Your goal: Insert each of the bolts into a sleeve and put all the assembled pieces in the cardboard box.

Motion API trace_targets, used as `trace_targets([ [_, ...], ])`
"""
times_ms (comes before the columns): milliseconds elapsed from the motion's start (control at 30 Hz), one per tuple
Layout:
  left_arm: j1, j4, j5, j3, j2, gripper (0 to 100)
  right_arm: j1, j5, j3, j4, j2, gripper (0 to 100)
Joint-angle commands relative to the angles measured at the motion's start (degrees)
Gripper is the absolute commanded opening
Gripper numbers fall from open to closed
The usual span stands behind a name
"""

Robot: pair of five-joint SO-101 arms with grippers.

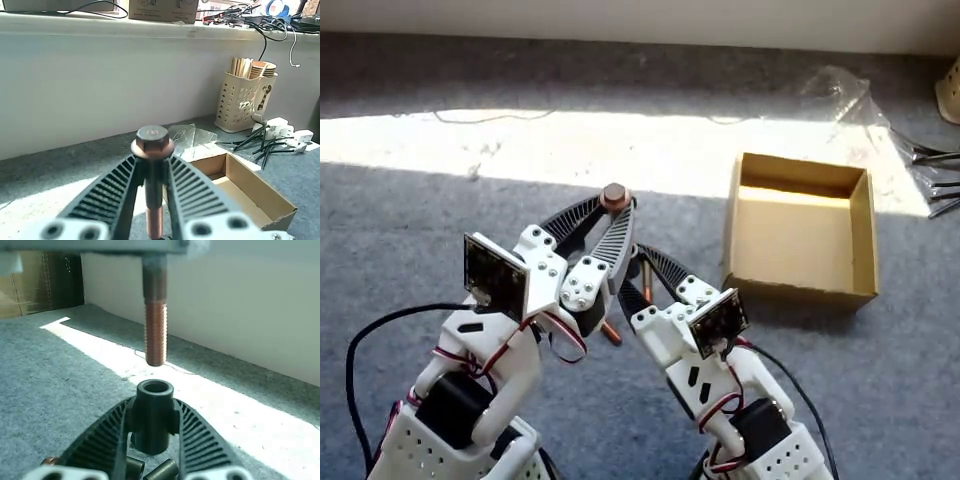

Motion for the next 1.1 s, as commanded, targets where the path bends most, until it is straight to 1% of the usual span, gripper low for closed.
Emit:
trace_targets([
  [0,0.7,1.1,4.2,-4.7,6.8,0,0.4,-0.3,6.2,-1.8,-0.7,0.5],
  [133,0.6,5.1,4.6,-8.2,9.8,0,0.4,-0.3,6.2,-1.8,-0.7,0.5],
  [467,0.5,5.3,4.7,-8.0,9.9,0,0.4,-0.3,6.2,-1.8,-0.7,0.5],
  [667,0.6,7.9,4.8,-5.8,8.9,0,0.5,-0.3,6.2,-1.8,-0.7,0.5],
  [767,0.6,7.8,4.8,-2.5,4.0,0,0.5,-0.3,6.2,-1.8,-0.7,0.5],
  [900,0.5,7.6,4.7,4.5,-6.8,0,0.5,-0.3,6.2,-1.8,-0.7,0.5],
  [1067,0.5,1.9,4.4,14.4,-18.6,0,0.5,-0.3,6.2,-1.9,-0.7,0.5],
])
